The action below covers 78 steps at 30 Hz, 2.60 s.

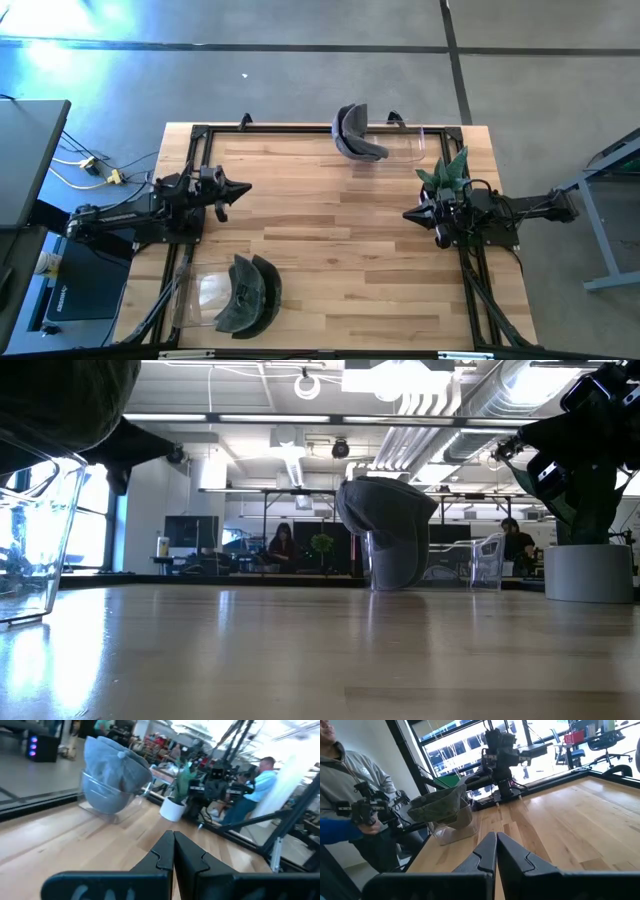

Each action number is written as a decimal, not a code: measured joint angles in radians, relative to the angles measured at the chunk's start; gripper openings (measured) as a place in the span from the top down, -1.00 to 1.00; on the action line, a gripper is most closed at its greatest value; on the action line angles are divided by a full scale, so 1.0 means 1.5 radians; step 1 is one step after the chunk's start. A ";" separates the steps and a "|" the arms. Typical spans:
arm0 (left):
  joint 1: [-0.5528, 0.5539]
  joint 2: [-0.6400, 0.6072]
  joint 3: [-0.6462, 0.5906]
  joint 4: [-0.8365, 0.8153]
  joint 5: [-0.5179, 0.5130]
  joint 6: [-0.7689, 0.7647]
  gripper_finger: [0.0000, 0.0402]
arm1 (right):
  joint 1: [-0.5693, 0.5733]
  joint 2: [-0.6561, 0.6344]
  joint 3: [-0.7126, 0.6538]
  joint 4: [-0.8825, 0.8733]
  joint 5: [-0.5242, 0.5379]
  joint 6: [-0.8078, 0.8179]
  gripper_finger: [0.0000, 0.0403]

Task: Pick & Place hat
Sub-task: Return to Home Position

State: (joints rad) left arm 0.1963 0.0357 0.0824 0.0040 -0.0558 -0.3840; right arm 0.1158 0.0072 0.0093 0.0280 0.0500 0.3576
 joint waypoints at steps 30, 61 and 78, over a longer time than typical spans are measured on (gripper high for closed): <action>-0.162 -0.019 -0.046 0.004 0.061 0.056 1.00 | 0.000 0.000 -0.001 0.003 0.002 0.000 0.94; -0.240 0.018 -0.037 0.003 -0.106 0.218 1.00 | 0.000 0.000 -0.001 0.004 0.002 0.000 0.94; -0.240 -0.020 -0.003 -0.112 -0.042 0.194 1.00 | 0.000 0.000 -0.001 0.004 0.002 0.000 0.94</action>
State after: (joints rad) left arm -0.1631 0.0059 0.0779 -0.1647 -0.1187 -0.0930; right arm 0.1155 0.0071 0.0082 0.0335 0.0525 0.3579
